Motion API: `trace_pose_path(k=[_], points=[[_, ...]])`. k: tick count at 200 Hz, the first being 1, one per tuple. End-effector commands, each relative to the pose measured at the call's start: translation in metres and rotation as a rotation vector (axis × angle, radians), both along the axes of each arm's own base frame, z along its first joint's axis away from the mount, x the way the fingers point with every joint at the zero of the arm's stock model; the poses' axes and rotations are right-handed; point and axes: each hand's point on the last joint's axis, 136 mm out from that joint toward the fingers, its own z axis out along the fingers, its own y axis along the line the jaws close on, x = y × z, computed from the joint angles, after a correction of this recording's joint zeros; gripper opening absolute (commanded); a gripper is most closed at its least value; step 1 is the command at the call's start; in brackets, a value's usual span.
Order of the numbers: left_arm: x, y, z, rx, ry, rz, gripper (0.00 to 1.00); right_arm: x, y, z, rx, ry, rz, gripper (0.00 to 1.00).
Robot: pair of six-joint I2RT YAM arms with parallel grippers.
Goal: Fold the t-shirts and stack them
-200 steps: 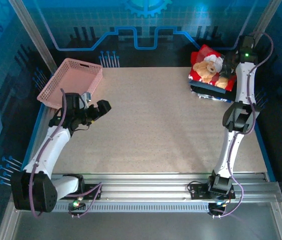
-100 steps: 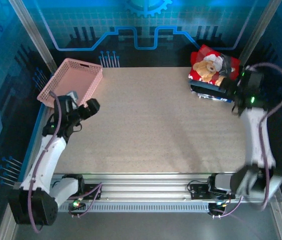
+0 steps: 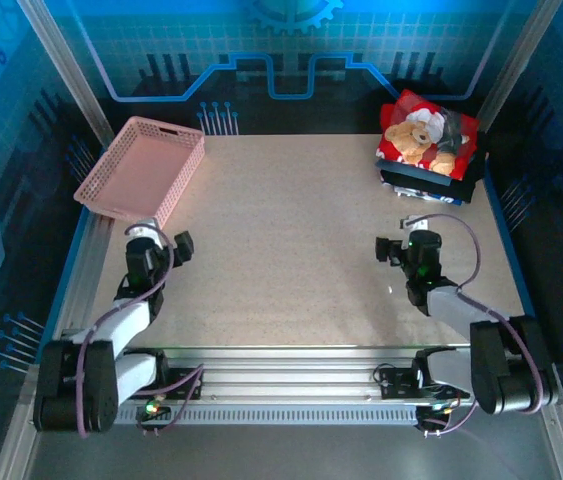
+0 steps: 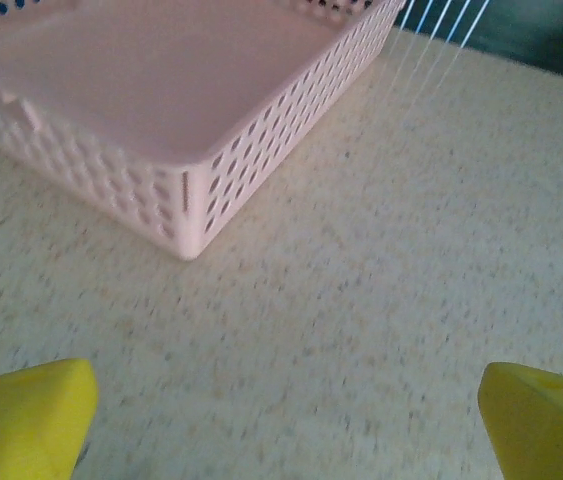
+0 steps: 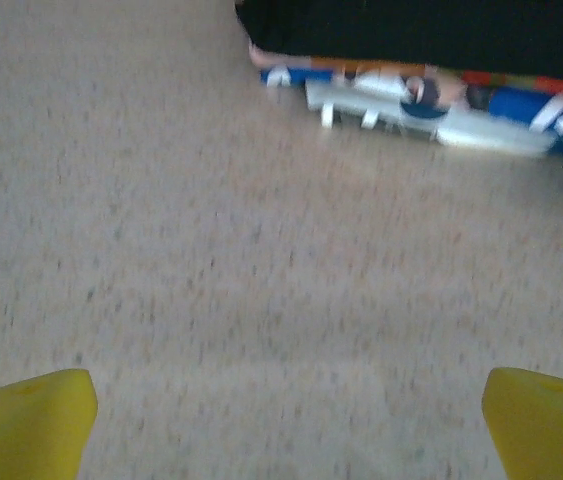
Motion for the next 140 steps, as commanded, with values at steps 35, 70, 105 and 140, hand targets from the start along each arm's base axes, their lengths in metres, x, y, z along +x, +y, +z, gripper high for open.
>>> trace_pose_path(k=[35, 70, 105, 140], points=[[0.051, -0.029, -0.004, 0.067, -0.146, -0.205, 0.99, 0.037, 0.005, 0.002, -0.017, -0.124, 0.033, 1.0], [0.053, -0.028, -0.009, 0.06, -0.097, -0.2, 0.99, 0.041, -0.001, 0.0, -0.008, -0.106, 0.006, 1.0], [0.054, -0.029, -0.009, 0.062, -0.096, -0.202, 0.99, 0.041, -0.001, 0.001, -0.013, -0.112, 0.006, 1.0], [0.054, -0.029, -0.009, 0.061, -0.097, -0.204, 0.99, 0.041, 0.0, 0.001, -0.016, -0.111, 0.007, 1.0]])
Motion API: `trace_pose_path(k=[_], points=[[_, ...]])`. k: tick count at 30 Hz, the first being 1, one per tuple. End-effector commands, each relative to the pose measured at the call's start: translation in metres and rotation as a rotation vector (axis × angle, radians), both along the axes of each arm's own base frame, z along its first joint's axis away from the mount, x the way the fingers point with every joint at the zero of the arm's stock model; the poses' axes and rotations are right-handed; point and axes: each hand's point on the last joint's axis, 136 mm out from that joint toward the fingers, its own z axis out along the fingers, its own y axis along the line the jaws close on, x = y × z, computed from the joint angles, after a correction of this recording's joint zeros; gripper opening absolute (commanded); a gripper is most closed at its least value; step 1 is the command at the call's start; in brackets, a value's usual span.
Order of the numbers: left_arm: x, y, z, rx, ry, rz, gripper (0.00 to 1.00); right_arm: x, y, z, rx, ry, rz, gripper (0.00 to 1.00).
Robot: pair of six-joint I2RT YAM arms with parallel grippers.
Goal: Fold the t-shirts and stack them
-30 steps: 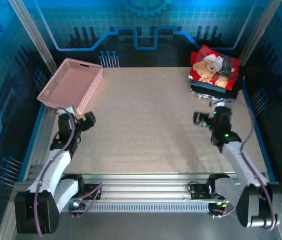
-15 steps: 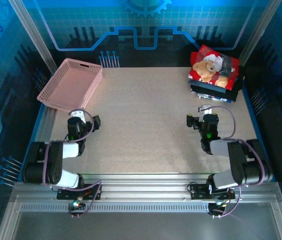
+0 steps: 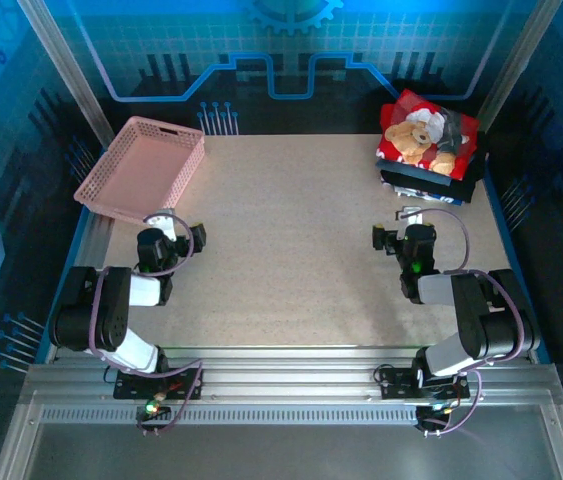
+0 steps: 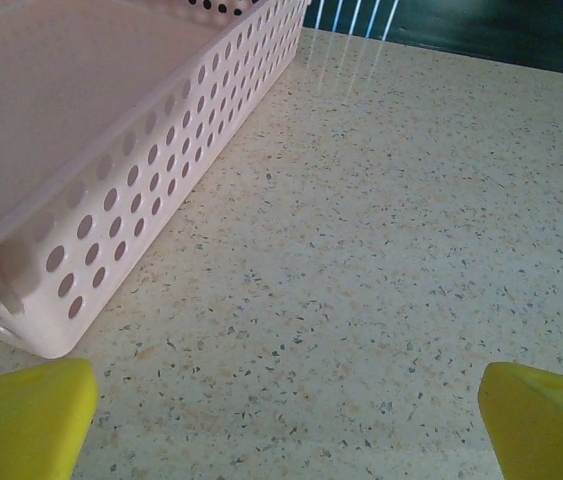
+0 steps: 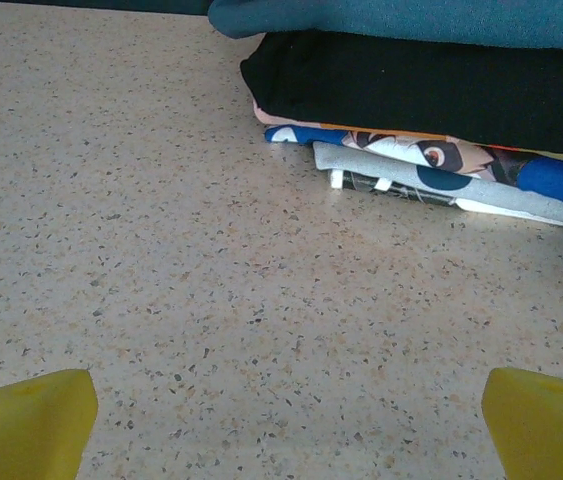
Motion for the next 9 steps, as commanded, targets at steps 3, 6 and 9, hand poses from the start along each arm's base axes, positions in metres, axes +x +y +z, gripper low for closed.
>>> trace_pose_path(k=[3, 6, 9], points=[[0.007, -0.0055, 0.0136, 0.015, -0.049, -0.033, 0.99, 0.0069, -0.0026, 0.0118, 0.013, -0.043, -0.007, 1.0], [0.007, -0.0055, 0.0139, 0.015, -0.049, -0.033, 0.99, 0.0068, -0.0025, 0.0116, 0.014, -0.042, -0.006, 1.0], [0.0071, -0.0056, 0.0145, 0.015, -0.052, -0.033, 0.99, 0.0068, -0.0018, 0.0118, 0.008, -0.042, -0.007, 1.0]])
